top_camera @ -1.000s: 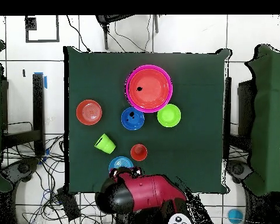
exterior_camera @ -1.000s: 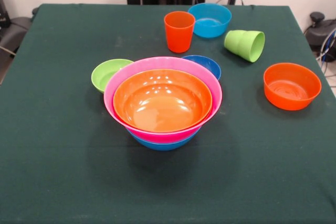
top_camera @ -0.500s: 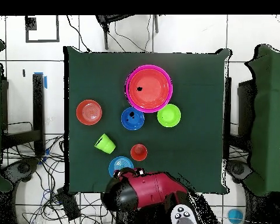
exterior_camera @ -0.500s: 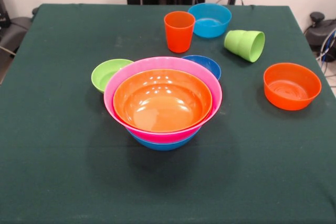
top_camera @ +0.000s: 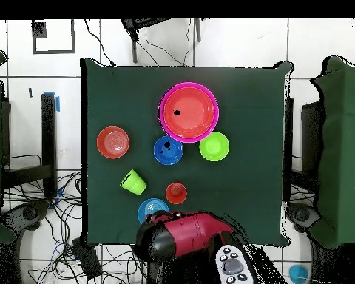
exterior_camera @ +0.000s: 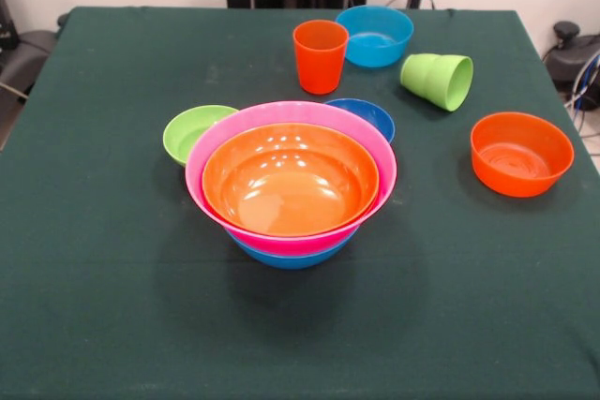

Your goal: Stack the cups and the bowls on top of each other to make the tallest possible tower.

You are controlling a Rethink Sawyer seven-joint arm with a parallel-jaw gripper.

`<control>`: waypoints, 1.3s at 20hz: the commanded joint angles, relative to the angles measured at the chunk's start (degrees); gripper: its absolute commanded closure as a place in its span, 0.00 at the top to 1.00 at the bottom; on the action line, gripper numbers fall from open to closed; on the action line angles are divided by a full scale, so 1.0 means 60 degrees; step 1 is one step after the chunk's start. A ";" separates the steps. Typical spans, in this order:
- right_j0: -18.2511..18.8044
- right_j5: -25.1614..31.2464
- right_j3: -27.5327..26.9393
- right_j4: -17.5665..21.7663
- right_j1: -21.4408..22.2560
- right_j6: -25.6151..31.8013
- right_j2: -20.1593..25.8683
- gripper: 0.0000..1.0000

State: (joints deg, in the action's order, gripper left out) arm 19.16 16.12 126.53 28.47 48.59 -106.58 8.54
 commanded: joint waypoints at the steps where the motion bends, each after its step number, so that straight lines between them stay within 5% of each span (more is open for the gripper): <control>1: -0.0331 0.0461 -0.1024 0.0304 -0.1085 0.0079 0.0948 1.00; 11: -0.0557 0.0950 -0.1575 -0.0452 -0.1462 -0.0051 0.1617 1.00; 26: -0.0643 0.1208 -0.2235 -0.0362 -0.1542 -0.0198 0.1310 1.00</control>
State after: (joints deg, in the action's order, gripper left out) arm 15.47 17.98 117.18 27.85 40.46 -106.58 12.54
